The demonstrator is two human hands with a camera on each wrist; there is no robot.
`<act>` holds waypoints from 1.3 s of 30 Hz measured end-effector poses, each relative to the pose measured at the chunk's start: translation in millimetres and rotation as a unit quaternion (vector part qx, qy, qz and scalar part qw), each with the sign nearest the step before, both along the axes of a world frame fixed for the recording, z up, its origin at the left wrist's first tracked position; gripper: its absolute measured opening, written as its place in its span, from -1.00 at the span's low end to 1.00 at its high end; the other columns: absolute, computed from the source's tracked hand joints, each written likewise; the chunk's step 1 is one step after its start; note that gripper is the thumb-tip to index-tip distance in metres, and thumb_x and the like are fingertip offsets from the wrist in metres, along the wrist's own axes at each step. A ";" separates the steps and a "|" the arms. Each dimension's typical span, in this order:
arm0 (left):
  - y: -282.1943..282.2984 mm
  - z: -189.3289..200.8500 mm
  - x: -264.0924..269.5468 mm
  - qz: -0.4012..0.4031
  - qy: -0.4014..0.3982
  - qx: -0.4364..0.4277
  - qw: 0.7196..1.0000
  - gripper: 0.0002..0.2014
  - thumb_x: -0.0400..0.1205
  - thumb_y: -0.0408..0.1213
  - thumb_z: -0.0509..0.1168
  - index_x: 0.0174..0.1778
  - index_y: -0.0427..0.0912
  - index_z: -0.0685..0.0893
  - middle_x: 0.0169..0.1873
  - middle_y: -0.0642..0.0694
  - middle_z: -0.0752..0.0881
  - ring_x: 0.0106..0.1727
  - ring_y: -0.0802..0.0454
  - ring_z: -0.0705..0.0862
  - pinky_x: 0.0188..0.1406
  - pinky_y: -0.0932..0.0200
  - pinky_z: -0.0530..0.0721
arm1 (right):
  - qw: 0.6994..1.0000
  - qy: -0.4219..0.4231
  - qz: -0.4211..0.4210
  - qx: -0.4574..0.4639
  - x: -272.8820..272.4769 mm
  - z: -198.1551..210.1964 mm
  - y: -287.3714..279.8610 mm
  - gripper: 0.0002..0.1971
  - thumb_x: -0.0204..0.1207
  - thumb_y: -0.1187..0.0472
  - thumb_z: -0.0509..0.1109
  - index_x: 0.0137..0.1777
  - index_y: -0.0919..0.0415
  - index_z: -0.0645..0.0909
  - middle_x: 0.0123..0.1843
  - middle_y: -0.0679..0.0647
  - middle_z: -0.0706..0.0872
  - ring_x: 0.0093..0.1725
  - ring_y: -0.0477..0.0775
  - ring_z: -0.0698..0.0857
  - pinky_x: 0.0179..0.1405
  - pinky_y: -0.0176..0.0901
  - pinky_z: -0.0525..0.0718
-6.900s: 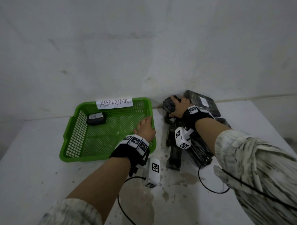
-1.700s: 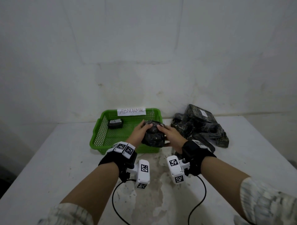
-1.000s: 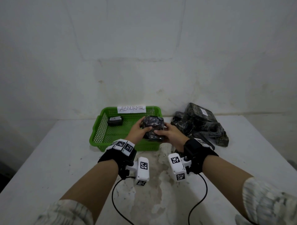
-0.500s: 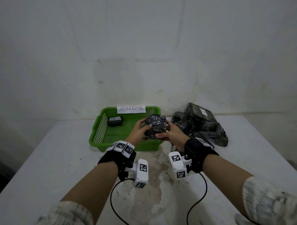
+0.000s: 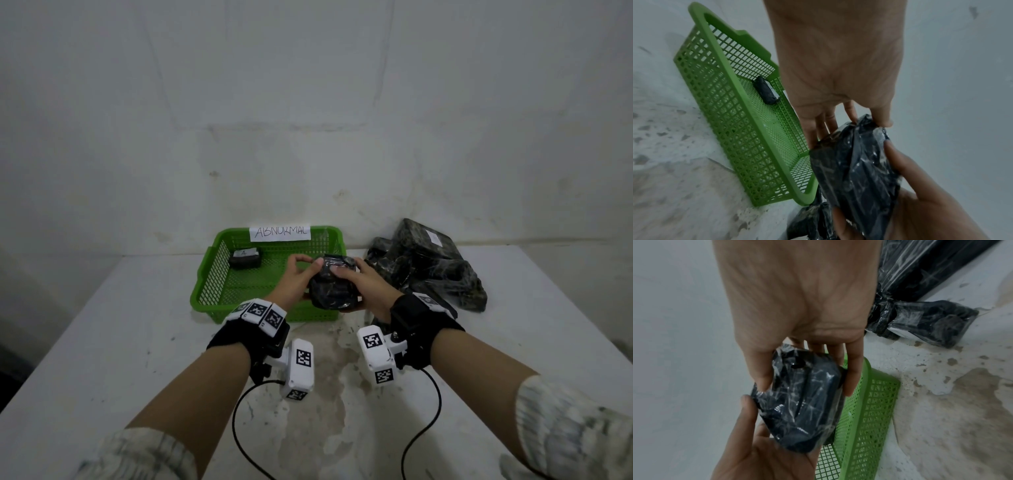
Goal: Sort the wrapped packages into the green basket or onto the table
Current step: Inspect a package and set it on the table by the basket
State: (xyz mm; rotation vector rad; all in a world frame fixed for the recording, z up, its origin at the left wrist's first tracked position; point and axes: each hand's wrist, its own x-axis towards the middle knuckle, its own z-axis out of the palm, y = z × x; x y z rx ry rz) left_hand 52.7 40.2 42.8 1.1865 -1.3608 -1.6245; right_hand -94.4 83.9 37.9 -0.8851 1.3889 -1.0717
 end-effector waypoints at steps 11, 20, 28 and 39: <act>-5.9 -6.8 0.5 0.065 -0.050 -0.083 0.993 -0.72 0.65 -0.37 0.23 0.20 -0.10 0.32 0.12 -0.29 0.56 0.14 -0.29 0.63 0.04 -0.16 0.69 | 0.999 -0.026 0.021 -0.025 -0.6 8.7 1.2 -0.60 0.65 -0.23 0.14 0.32 -0.03 0.51 0.04 0.08 0.68 0.01 0.14 0.69 -0.10 0.03 0.66; -0.4 -5.4 5.4 -0.012 -0.047 -0.062 0.997 -0.80 0.70 -0.48 0.07 0.10 -0.11 0.48 -0.17 -0.17 0.61 -0.18 -0.04 0.62 -0.24 0.06 0.68 | 0.998 -0.010 0.013 -0.061 2.5 7.7 1.6 -0.72 0.61 0.06 0.37 0.24 0.16 0.59 -0.26 0.05 0.60 -0.33 -0.03 0.59 -0.28 -0.16 0.58; 6.6 8.2 5.8 -0.065 -0.035 -0.061 0.995 -0.76 0.72 -0.21 0.12 0.27 -0.10 0.53 0.18 -0.20 0.62 0.19 -0.21 0.62 -0.06 0.01 0.70 | 0.994 -0.023 -0.025 -0.101 3.5 9.5 3.5 -0.78 0.54 0.34 0.44 0.12 0.24 0.51 -0.23 0.08 0.60 -0.40 -0.13 0.67 -0.41 -0.16 0.70; 10.6 3.0 5.1 -0.052 0.032 0.015 0.998 -0.51 0.61 -0.38 0.29 0.40 0.11 0.38 0.39 -0.31 0.49 0.09 -0.36 0.67 -0.27 -0.01 0.72 | 0.994 0.030 0.034 -0.099 -1.9 10.2 3.5 -0.42 0.47 0.29 0.52 0.46 0.03 0.45 0.06 0.18 0.52 0.00 0.09 0.68 -0.07 -0.10 0.73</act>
